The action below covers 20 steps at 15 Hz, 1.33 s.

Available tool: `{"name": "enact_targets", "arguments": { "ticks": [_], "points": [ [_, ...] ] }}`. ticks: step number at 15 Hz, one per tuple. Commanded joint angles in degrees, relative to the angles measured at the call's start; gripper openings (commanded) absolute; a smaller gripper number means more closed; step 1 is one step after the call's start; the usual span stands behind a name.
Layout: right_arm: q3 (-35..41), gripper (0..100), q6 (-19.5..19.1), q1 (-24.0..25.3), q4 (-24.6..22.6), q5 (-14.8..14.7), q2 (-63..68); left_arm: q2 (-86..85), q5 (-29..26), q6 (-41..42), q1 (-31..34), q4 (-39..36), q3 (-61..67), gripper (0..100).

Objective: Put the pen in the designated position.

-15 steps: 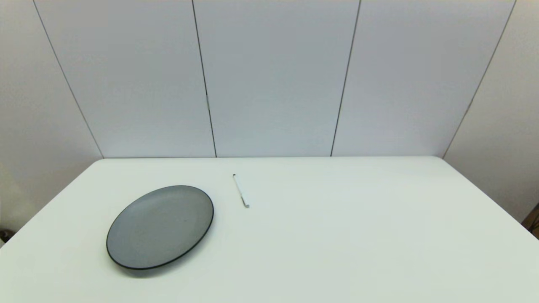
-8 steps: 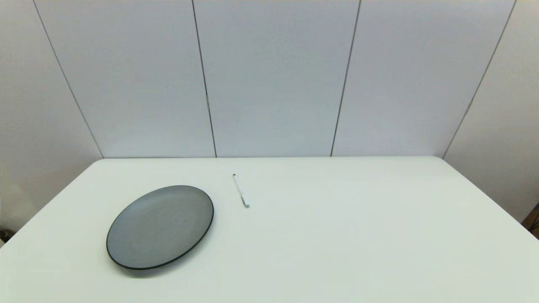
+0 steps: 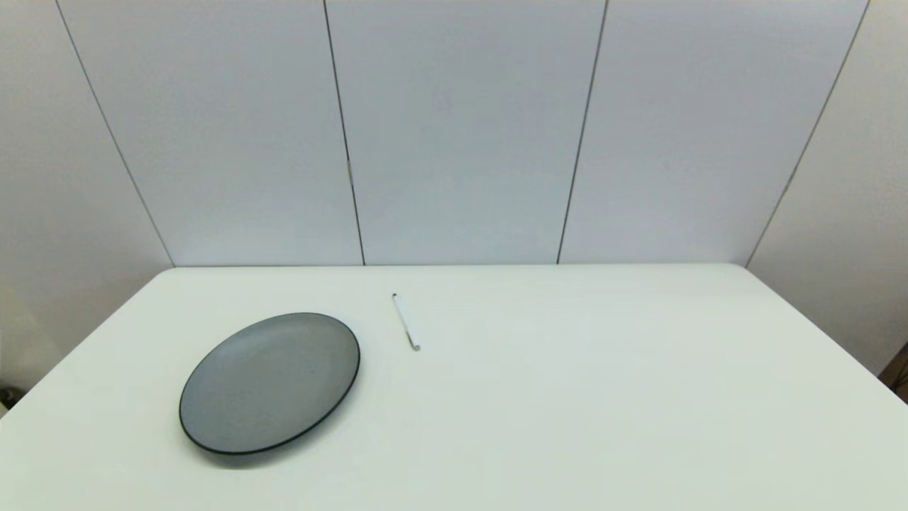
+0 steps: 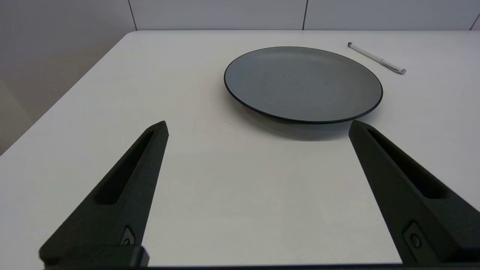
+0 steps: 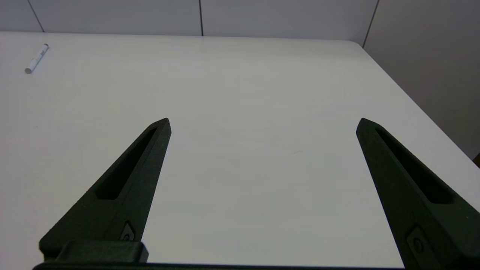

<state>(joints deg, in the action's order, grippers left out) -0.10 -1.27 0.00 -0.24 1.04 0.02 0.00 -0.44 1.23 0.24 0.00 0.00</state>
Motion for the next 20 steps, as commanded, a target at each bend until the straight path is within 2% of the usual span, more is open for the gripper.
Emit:
{"name": "enact_targets", "arguments": {
  "ticks": [1, 9, 16, 20],
  "points": [
    [0.0, 100, -0.1, 0.0, 0.0, 0.0, 0.1, -0.1, 0.0, -0.5, 0.0, 0.0, 0.0, 100],
    [0.0, 100, -0.1, 0.0, 0.0, 0.0, 0.1, 5.4, 0.1, -0.2, 0.0, 0.0, -2.4, 100],
    [0.0, 100, -0.1, 0.0, 0.0, 0.0, 0.0, 17.9, -0.5, 0.4, -1.1, 0.1, -14.4, 100],
    [0.0, 100, -0.1, 0.0, 0.0, 0.0, 0.1, 25.8, -0.6, 0.3, -4.5, 1.3, -23.3, 100]
  ]
}}
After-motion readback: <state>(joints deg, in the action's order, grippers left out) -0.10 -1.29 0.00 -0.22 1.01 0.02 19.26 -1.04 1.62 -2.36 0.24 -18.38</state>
